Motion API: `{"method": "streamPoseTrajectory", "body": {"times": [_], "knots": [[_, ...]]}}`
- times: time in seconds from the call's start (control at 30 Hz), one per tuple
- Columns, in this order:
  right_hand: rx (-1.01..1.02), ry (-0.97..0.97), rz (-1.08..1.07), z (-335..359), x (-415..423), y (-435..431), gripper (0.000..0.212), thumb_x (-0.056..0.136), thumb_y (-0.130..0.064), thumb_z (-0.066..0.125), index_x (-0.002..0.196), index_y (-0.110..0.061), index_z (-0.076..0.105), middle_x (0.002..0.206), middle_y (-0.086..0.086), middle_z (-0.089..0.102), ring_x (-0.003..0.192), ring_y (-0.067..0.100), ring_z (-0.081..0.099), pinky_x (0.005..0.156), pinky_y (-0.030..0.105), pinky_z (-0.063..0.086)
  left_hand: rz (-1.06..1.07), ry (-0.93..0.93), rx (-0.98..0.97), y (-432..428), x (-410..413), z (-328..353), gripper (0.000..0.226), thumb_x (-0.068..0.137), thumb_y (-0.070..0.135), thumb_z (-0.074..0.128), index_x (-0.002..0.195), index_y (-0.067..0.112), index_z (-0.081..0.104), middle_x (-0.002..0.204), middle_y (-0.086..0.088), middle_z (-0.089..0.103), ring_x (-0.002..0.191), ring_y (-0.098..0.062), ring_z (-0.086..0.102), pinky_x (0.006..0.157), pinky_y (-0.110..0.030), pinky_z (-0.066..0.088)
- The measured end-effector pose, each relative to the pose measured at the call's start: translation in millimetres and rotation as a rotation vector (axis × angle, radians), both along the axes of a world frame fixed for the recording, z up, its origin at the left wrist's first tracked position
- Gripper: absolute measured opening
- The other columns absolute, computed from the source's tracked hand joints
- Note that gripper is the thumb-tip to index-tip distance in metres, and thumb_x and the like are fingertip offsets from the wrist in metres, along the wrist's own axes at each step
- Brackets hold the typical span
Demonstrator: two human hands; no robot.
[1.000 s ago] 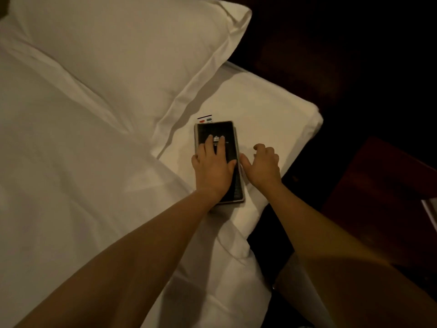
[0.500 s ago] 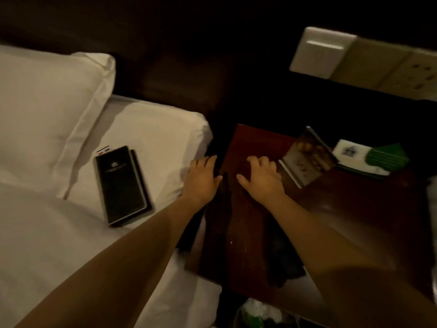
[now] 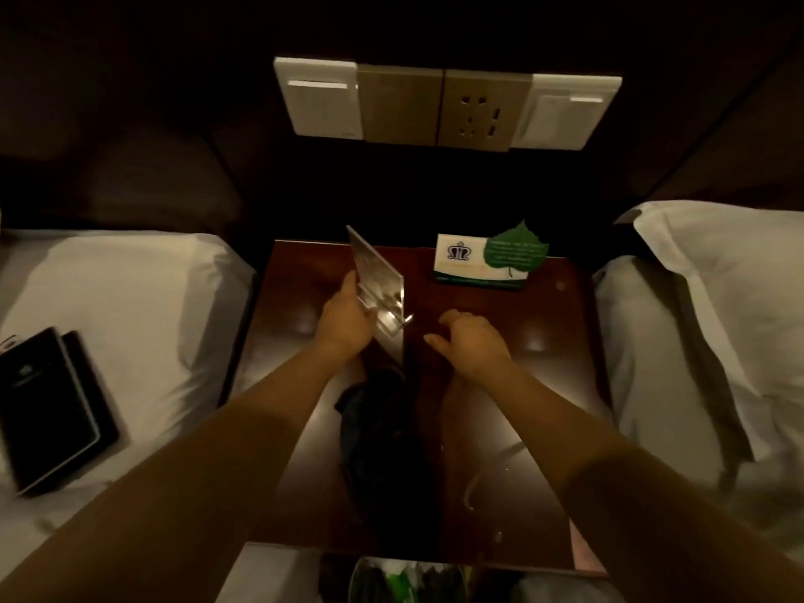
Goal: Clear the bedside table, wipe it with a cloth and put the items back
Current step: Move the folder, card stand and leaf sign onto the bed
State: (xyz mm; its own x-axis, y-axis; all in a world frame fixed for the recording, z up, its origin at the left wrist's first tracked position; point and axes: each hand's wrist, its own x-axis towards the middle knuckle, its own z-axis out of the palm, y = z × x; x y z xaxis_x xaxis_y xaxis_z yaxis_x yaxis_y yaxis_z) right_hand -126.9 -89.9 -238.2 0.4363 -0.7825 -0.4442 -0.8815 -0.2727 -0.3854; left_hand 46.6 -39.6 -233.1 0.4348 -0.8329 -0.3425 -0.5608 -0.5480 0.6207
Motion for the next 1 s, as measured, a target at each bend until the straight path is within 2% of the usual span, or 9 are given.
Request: {"method": "streamPoseTrajectory", "body": {"times": [0.13,0.27,0.33,0.4,0.53,0.67,0.77,0.83,1.0], "knots": [[0.019,-0.098,-0.017,-8.6,1.4,-16.3,0.057,0.091,-0.044,0.051,0.137,-0.013,0.039,0.132,0.015,0.053,0.125,0.033,0.045,0.098,0.044,0.045,0.2,0.056,-0.155,-21.6,5.1,-0.2,0.053,0.089,0.006,0.047,0.14,0.016,0.036,0.133,-0.016,0.054,0.119,-0.035,0.054,0.095,-0.035,0.045],[0.033,-0.151,0.059,-17.5,14.7,-21.0,0.059,0.09,-0.043,0.052,0.14,-0.016,0.036,0.137,0.014,0.05,0.129,0.032,0.039,0.102,0.045,0.041,0.198,0.159,-0.184,-30.5,12.5,-8.7,0.052,0.091,0.004,0.047,0.139,0.02,0.038,0.134,-0.012,0.055,0.118,-0.033,0.056,0.099,-0.043,0.047],[0.024,-0.176,0.083,-20.9,22.8,-20.6,0.053,0.091,-0.039,0.052,0.138,-0.016,0.04,0.134,0.013,0.053,0.127,0.031,0.041,0.1,0.046,0.042,0.199,0.197,-0.189,-32.4,15.4,-15.0,0.049,0.093,0.004,0.045,0.138,0.017,0.037,0.133,-0.012,0.055,0.118,-0.033,0.055,0.098,-0.039,0.047],[-0.017,-0.197,0.108,-24.2,31.4,-19.9,0.042,0.094,-0.035,0.049,0.131,-0.016,0.048,0.127,0.011,0.058,0.119,0.03,0.046,0.094,0.043,0.045,0.214,0.215,-0.203,-33.1,16.9,-19.1,0.045,0.094,0.005,0.045,0.137,0.015,0.037,0.132,-0.012,0.056,0.12,-0.03,0.053,0.092,-0.031,0.044],[-0.035,-0.277,0.072,-27.4,43.1,-15.9,0.027,0.097,-0.022,0.04,0.1,-0.006,0.062,0.105,0.017,0.063,0.097,0.033,0.055,0.074,0.034,0.041,0.228,0.236,-0.244,-33.3,15.5,-23.5,0.035,0.097,0.014,0.043,0.132,0.011,0.038,0.129,-0.012,0.057,0.118,-0.027,0.054,0.089,-0.029,0.042],[-0.028,-0.368,-0.031,-31.1,43.2,-10.5,0.026,0.097,-0.017,0.04,0.073,-0.013,0.049,0.087,0.019,0.061,0.076,0.029,0.054,0.063,0.032,0.038,0.2,0.138,-0.292,-28.3,16.1,-27.7,0.031,0.097,0.012,0.042,0.126,0.002,0.046,0.129,-0.02,0.049,0.115,-0.032,0.053,0.092,-0.033,0.044],[-0.026,-0.487,-0.147,-29.4,46.5,-10.2,0.022,0.099,-0.021,0.038,0.086,-0.009,0.051,0.091,0.017,0.063,0.077,0.026,0.057,0.065,0.037,0.049,0.185,0.135,-0.327,-21.6,19.4,-29.4,0.023,0.097,0.013,0.042,0.113,0.0,0.05,0.118,-0.023,0.05,0.104,-0.034,0.055,0.086,-0.04,0.049],[-0.019,-0.553,-0.193,-26.0,52.5,-10.8,0.023,0.099,-0.022,0.038,0.098,-0.004,0.053,0.097,0.016,0.065,0.083,0.025,0.061,0.071,0.041,0.053,0.205,0.206,-0.347,-16.2,20.7,-27.0,0.012,0.098,0.016,0.04,0.103,0.008,0.048,0.105,-0.013,0.055,0.094,-0.025,0.057,0.071,-0.03,0.051],[-0.003,-0.656,-0.24,-19.4,73.1,-4.7,0.021,0.098,-0.022,0.041,0.103,-0.007,0.054,0.092,0.004,0.062,0.082,0.016,0.06,0.066,0.026,0.049,0.325,0.283,-0.356,-1.0,26.5,-21.7,0.008,0.1,0.027,0.033,0.098,0.02,0.037,0.082,0.01,0.053,0.074,-0.005,0.057,0.054,-0.017,0.047]]}}
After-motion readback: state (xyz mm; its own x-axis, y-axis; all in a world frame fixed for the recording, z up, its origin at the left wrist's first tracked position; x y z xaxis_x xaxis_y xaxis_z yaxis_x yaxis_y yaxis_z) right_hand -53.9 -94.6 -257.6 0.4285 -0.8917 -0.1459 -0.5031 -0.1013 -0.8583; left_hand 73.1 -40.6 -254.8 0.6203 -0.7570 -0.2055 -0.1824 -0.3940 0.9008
